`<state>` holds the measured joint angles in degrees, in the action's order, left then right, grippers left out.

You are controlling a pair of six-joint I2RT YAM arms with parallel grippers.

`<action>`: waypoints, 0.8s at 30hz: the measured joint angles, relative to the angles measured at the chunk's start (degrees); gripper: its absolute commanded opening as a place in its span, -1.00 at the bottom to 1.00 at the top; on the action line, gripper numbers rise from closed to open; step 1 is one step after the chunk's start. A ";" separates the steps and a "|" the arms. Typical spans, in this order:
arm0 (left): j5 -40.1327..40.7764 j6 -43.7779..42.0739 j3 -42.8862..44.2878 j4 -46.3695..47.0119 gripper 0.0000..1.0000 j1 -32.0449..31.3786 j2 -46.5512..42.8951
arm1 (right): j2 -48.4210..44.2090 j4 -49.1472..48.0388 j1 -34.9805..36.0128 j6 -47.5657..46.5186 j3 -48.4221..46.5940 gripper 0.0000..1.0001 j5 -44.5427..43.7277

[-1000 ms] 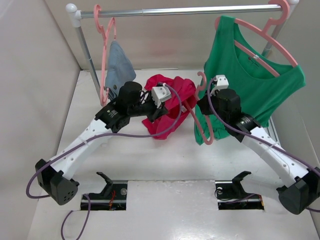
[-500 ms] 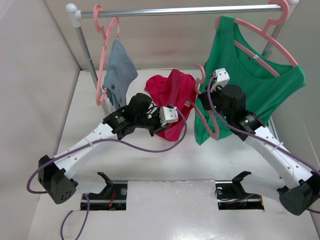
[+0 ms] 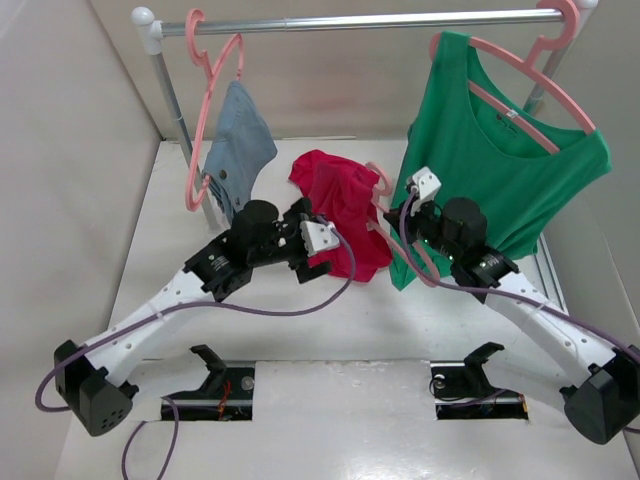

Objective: Place the t-shirt on the hanger
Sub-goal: Place tshirt on hanger

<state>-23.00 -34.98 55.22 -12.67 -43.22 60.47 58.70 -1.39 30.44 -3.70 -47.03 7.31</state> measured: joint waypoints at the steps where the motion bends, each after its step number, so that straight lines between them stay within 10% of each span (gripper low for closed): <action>1: 1.60 0.74 -0.46 2.40 0.99 0.46 -0.63 | -0.11 -0.50 0.00 -0.15 1.42 -1.00 0.48; 10: 15.72 7.15 3.80 14.62 0.94 4.87 15.28 | -5.20 -3.30 -0.28 -0.63 5.90 -1.00 3.37; 24: 11.02 18.10 7.10 21.31 0.87 11.06 28.44 | -6.86 -5.16 -1.86 -0.59 7.65 -1.00 6.10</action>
<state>-11.99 -16.88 62.33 8.64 -32.16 88.90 51.83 -6.55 28.58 -4.29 -39.38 13.41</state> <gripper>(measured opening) 0.931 0.095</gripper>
